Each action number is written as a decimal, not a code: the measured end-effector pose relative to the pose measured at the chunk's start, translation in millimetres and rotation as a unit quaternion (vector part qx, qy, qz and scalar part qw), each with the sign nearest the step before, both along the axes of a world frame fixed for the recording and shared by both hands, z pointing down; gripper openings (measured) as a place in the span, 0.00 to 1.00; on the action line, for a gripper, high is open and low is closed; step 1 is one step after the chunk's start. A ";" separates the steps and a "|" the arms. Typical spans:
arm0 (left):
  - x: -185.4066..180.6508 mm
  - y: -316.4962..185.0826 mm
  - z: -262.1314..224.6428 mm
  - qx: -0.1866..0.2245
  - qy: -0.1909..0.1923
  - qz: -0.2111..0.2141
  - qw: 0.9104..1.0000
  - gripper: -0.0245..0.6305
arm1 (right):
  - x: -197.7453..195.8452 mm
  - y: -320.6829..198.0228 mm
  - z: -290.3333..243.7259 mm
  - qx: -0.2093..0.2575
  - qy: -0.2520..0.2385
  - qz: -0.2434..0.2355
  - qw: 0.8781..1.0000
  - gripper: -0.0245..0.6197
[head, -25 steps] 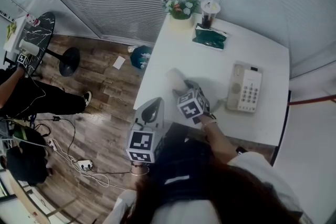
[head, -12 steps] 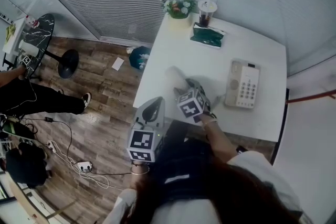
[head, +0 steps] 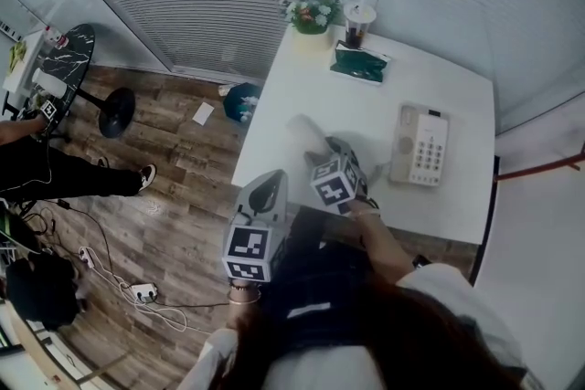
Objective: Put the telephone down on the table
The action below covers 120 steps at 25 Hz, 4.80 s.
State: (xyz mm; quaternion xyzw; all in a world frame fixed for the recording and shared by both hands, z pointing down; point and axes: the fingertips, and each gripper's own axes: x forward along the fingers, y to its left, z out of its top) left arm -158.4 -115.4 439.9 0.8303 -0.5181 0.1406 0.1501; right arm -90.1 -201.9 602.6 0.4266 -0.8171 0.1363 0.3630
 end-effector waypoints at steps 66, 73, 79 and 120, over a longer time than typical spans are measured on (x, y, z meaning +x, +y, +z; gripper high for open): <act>47.6 82.2 -12.6 0.023 0.002 0.050 0.998 0.04 | 47.7 85.6 -48.8 0.075 -0.022 0.041 0.996 0.13; 60.5 91.2 -17.2 0.027 -0.004 0.069 0.997 0.04 | 55.6 93.7 -58.3 0.091 -0.026 0.049 0.994 0.09; 74.2 97.1 -20.1 0.031 -0.013 0.091 0.995 0.04 | 68.5 99.9 -69.7 0.107 -0.033 0.066 0.992 0.04; 113.9 152.5 -19.9 0.039 -0.035 0.159 0.986 0.04 | 154.5 166.0 -134.0 0.179 -0.104 0.182 0.961 0.03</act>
